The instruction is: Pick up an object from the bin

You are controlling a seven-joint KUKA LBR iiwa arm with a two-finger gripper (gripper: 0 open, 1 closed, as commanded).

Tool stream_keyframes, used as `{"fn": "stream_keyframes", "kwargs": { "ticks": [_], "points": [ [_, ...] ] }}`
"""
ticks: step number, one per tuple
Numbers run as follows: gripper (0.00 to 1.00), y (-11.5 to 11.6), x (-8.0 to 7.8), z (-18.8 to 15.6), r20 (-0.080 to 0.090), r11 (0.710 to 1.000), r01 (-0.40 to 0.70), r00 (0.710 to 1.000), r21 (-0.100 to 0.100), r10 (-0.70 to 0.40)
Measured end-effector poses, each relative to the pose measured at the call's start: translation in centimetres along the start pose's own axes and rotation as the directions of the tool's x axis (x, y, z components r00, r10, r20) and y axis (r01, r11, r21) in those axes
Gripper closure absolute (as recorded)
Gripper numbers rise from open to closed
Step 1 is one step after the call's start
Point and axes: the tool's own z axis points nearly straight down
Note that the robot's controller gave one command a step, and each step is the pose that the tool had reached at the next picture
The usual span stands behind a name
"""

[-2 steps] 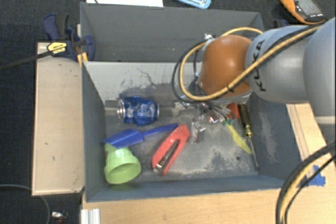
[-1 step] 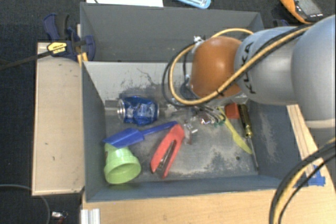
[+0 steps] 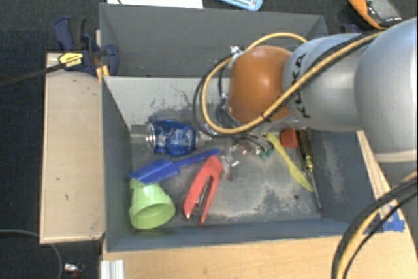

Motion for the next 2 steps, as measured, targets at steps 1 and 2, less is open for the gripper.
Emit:
{"fn": "stream_keyframes", "kwargs": {
  "ticks": [1,2],
  "points": [
    [0.00,0.8,2.6,0.7,0.001,0.981,0.193,0.981,0.001,-0.193],
    [1.00,2.8,0.8,0.8,0.011,0.999,-0.036,0.999,0.002,0.036]
  ]
}}
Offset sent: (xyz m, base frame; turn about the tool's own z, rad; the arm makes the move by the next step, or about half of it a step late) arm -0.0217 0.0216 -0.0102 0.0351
